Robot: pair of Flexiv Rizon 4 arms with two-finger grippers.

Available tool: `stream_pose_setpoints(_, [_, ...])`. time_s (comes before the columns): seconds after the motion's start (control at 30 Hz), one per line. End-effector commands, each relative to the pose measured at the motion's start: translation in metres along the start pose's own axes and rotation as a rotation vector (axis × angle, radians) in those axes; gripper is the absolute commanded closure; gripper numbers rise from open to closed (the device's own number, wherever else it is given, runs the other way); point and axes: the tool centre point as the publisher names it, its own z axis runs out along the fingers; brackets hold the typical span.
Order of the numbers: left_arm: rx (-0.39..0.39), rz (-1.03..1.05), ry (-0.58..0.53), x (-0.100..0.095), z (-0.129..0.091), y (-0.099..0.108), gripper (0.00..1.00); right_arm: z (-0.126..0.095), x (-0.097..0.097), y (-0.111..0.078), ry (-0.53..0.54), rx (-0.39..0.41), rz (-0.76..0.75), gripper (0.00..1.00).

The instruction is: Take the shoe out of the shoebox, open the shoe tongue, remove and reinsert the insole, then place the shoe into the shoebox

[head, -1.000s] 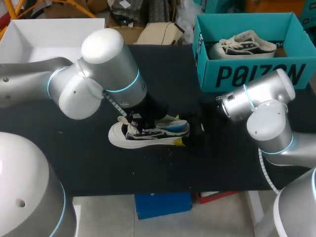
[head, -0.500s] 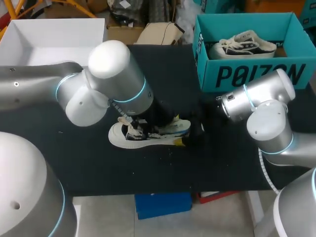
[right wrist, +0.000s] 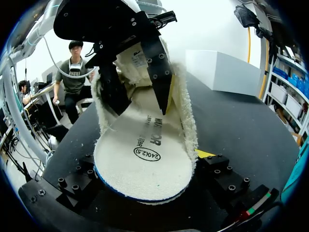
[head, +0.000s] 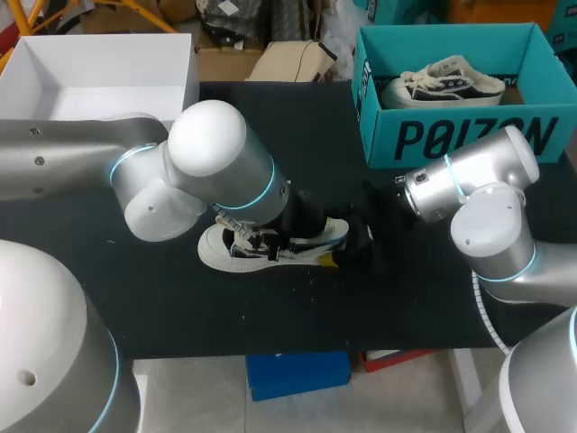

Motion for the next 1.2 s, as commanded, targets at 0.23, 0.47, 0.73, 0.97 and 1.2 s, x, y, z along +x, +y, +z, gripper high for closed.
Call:
stream_pose_setpoints(0.23, [-0.065,-0.018,-0.077,0.003,0.011,-0.011,0.53,0.003,0.0,-0.004,0.0,0.001,0.002,1.0])
stream_pose_setpoints(0.47, [-0.029,-0.003,-0.099,-0.01,0.015,-0.016,0.56,0.003,0.0,-0.004,0.0,0.001,0.002,1.0])
stream_pose_setpoints(0.73, [-0.006,0.017,-0.113,-0.022,0.017,-0.027,0.62,0.003,0.0,-0.004,0.0,0.001,0.002,1.0])
stream_pose_setpoints(0.97, [-0.006,0.028,-0.116,-0.017,0.008,-0.034,1.0,0.003,0.0,-0.004,0.0,0.001,0.002,1.0])
stream_pose_setpoints(1.2, [0.227,0.061,-0.032,0.007,-0.029,-0.038,1.0,0.003,0.0,-0.004,0.0,0.001,0.002,1.0])
